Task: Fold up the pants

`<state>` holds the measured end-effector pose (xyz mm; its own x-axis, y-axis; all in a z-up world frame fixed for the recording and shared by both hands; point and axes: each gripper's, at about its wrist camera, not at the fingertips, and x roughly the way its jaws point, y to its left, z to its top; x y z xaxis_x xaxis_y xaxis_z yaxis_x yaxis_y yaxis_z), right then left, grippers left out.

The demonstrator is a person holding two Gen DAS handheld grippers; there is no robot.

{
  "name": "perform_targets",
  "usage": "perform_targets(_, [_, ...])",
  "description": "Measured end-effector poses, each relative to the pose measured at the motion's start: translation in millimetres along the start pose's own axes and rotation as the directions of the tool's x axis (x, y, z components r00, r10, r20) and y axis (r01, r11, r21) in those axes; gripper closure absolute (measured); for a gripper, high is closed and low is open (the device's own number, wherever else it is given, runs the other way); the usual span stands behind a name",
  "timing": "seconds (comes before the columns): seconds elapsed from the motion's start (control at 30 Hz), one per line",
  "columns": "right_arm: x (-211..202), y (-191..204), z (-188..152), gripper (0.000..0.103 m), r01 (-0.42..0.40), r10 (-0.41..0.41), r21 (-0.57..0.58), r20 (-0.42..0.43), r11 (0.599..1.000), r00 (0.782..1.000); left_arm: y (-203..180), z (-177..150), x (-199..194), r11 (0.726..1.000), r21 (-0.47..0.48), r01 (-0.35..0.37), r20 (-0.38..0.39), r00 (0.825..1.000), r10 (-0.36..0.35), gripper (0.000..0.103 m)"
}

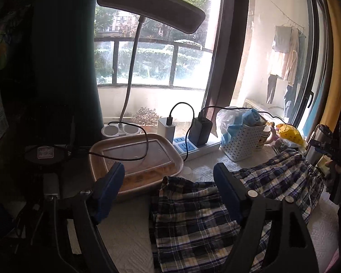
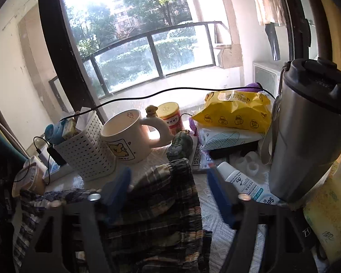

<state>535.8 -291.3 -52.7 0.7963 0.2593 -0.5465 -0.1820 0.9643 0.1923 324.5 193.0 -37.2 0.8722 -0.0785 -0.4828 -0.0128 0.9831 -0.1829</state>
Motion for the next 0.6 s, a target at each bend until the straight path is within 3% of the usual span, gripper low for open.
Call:
perform_targets(0.2, [-42,-5,-11,0.0,-0.011,0.011,-0.047,0.005,0.999,1.0,-40,-38,-31,0.997,0.067,0.036,-0.041,0.999,-0.033,0.023])
perform_targets(0.37, [-62,-17,-53,0.0,-0.063,0.058,-0.062,-0.079,0.996,0.995,-72,-77,-53,0.994,0.07,0.084,-0.09,0.993,-0.077,0.023])
perform_targets(0.5, [-64,-37,-86,0.01,-0.11,0.111,0.012,-0.157,0.994,0.981,-79,-100,-67,0.995,0.039,0.088,-0.115,0.99,-0.083,0.023])
perform_targets(0.6, [-65,-51,-104,0.017,-0.14,0.161,0.124,-0.181,0.982,0.97,-75,-113,-78,0.997,-0.038,0.072,-0.129,0.989,-0.076,0.023])
